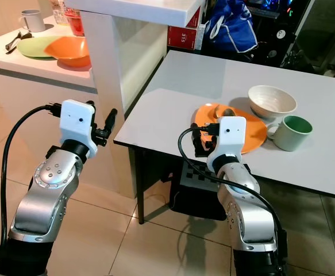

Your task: Setting the table

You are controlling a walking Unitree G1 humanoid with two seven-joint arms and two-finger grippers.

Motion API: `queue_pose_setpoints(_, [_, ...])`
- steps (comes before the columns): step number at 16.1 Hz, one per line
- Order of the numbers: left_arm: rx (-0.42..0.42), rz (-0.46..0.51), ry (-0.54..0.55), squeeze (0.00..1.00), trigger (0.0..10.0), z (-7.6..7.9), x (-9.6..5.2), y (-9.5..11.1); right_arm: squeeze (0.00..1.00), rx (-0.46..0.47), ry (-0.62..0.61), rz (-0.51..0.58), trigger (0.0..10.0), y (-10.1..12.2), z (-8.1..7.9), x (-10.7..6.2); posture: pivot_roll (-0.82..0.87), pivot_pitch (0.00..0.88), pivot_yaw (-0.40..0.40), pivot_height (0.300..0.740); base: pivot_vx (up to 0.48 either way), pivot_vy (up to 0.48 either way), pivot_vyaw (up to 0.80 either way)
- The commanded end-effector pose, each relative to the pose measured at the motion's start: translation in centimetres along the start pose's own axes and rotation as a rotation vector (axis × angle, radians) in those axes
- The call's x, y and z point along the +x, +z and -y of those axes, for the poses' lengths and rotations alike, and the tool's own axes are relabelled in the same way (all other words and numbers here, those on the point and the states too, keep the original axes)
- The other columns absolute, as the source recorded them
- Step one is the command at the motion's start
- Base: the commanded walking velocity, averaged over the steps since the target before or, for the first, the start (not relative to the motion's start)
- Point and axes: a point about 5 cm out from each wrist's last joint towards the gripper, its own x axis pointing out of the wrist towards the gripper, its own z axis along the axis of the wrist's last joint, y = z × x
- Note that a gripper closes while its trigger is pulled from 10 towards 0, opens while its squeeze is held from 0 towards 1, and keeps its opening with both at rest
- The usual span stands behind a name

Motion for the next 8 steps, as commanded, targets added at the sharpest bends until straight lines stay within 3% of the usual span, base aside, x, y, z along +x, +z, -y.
queue_pose_setpoints(1, [-0.005,0.03,-0.014,0.0,10.0,0.1,-0.01,0.62,0.0,0.011,-0.017,0.015,10.0,0.39,0.38,-0.18,-0.02,0.0,-0.018,0.74,0.304,0.0,-0.55])
queue_pose_setpoints(6, [-0.009,0.029,-0.022,0.0,10.0,0.2,0.08,0.6,0.0,0.022,-0.03,0.028,10.0,0.58,0.69,-0.29,-0.03,0.0,-0.011,0.74,0.313,0.0,-0.76])
queue_pose_setpoints(8, [-0.01,0.033,-0.021,0.0,10.0,0.23,0.28,0.66,0.0,-0.002,-0.012,0.037,10.0,0.77,0.46,-0.18,-0.03,0.0,-0.015,0.74,0.315,0.0,0.0])
